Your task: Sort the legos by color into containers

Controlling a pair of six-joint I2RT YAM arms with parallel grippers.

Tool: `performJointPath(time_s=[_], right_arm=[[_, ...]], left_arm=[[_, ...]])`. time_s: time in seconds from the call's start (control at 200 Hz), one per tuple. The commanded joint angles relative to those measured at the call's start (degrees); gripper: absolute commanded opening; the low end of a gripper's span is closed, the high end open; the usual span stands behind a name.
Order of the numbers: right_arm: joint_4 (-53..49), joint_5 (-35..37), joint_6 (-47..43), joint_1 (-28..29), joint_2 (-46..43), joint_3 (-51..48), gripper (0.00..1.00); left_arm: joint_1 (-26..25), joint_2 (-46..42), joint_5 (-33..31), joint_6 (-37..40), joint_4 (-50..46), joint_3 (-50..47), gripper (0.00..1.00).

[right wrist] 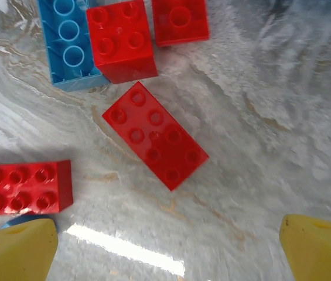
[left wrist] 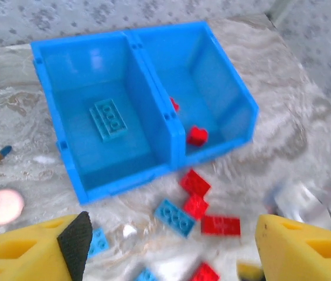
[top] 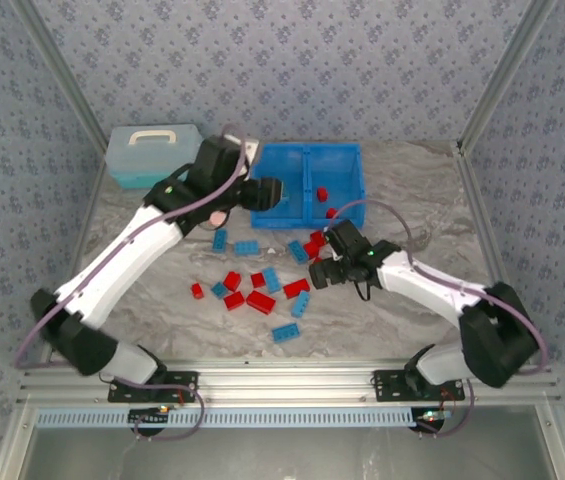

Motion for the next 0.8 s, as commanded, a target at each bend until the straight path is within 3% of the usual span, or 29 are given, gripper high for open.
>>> performJointPath(time_s=[0.0,0.165,0.3,0.415,0.61,0.795], right_arm=[[3.17,-6.01,-5.83,-2.49,5.86,3.53,0.96],[1.83,-10.25,-8.27,-4.61,14.82,8.52,0.81],[1.7,-10.96,-8.79,-4.62,18.51,9.8,0.74],[0.98,-10.28,-8.03,-4.61,20.03,9.63,0.59],[-1.37,-4.57,-5.66,-2.78,17.27,6.7,0.42],[-2.92,-0.8,-1.39,0.66,7.24,2.51,0.33]], left_arm=[[-0.33,-5.2,5.61,11.09,-1.2,-7.4,0.83],[-3.55,-12.38,11.42,22.97,-3.87,-13.64,0.99],[-5.21,-14.78,11.45,30.27,-2.37,-18.0,0.99],[-5.22,-15.03,11.74,31.25,-0.73,-19.9,0.99],[-5.26,-17.46,10.13,31.43,0.85,-22.7,0.99],[-5.27,-20.27,7.8,32.11,2.93,-25.14,0.99]])
